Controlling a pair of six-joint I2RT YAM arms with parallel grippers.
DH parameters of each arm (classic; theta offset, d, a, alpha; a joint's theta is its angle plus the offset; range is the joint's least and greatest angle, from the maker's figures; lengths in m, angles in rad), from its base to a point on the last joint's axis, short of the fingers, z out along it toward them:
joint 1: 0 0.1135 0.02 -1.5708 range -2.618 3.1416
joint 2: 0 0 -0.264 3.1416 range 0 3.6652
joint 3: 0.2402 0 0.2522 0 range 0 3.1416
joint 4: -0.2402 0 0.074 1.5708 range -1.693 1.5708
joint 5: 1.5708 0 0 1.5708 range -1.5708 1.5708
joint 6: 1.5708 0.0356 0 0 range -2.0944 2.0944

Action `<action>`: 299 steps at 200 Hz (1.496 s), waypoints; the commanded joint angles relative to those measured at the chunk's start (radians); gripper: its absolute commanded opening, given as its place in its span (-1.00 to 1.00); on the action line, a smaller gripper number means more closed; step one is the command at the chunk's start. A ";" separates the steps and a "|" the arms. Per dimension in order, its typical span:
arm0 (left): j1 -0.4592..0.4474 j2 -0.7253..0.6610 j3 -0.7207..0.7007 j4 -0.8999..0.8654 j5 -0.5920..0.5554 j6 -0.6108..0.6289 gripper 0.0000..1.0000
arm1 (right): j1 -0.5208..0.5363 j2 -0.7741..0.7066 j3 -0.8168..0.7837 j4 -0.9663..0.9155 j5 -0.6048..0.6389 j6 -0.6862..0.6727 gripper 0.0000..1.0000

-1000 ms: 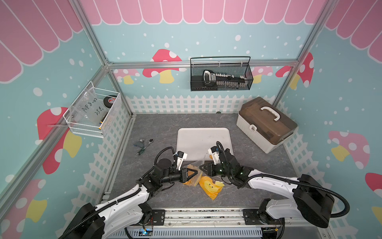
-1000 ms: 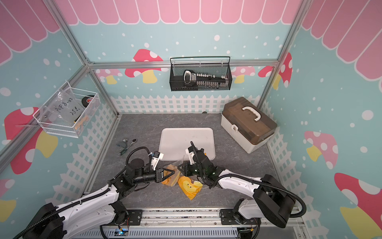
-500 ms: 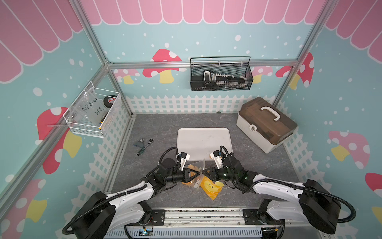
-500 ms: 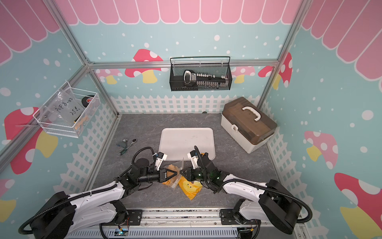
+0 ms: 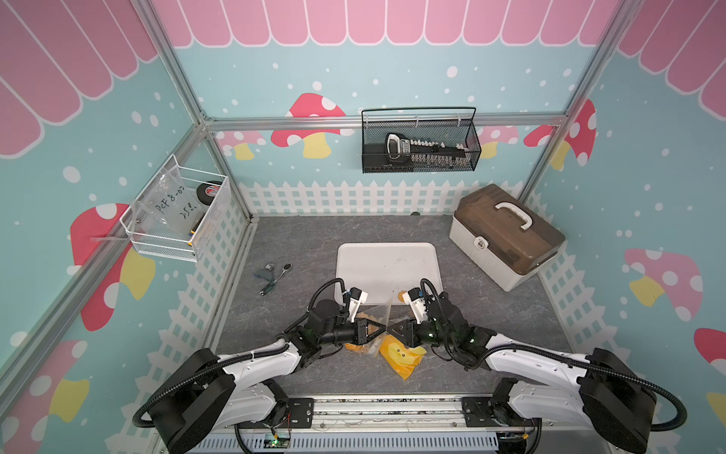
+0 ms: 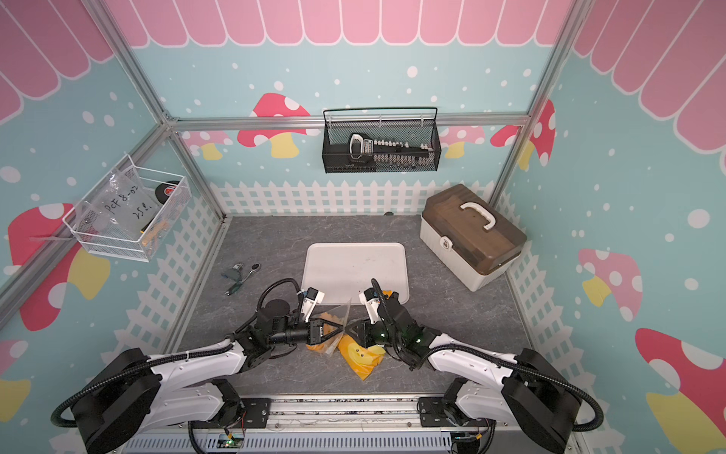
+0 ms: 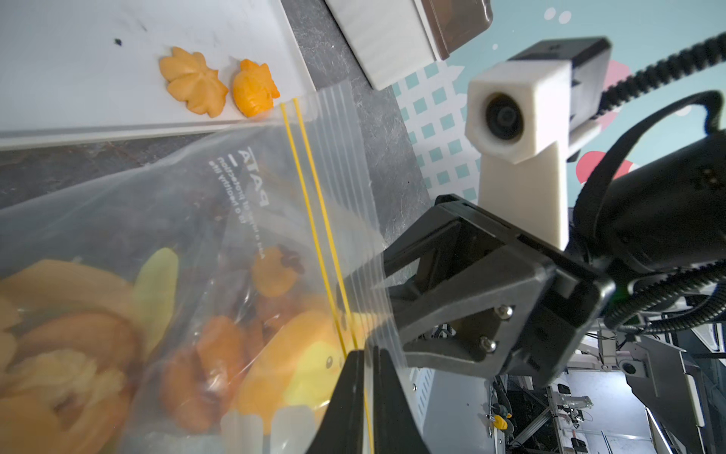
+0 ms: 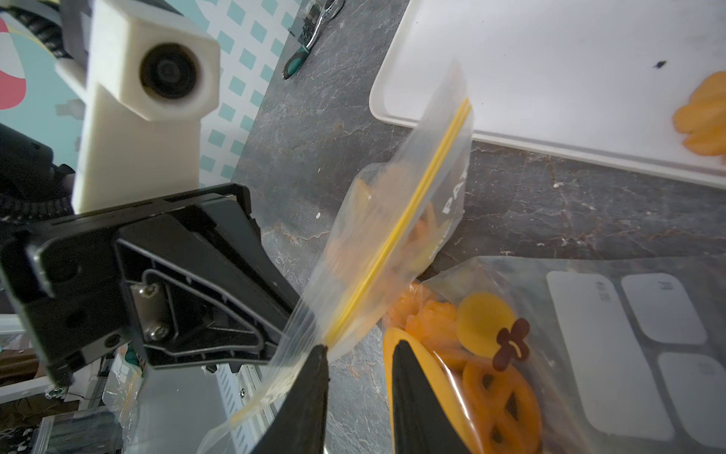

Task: Pour cookies out of the ziploc bag
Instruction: Open the ziploc bag at the center of the board.

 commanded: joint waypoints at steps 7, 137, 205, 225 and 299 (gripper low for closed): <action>-0.007 -0.012 0.021 0.013 0.005 -0.015 -0.78 | 0.001 -0.037 0.005 -0.016 0.024 0.004 -0.32; -0.006 -0.076 0.033 -0.137 -0.046 0.054 -0.80 | -0.005 0.035 0.015 0.086 0.030 0.055 -0.19; -0.006 -0.076 0.038 -0.173 -0.060 0.075 -0.81 | -0.037 -0.023 0.038 0.065 0.021 0.069 -0.10; -0.006 -0.071 0.041 -0.173 -0.060 0.076 -0.81 | -0.036 -0.010 0.047 0.066 0.013 0.069 -0.07; -0.006 -0.077 0.044 -0.185 -0.063 0.082 -0.82 | -0.036 0.060 0.053 0.117 -0.013 0.078 0.00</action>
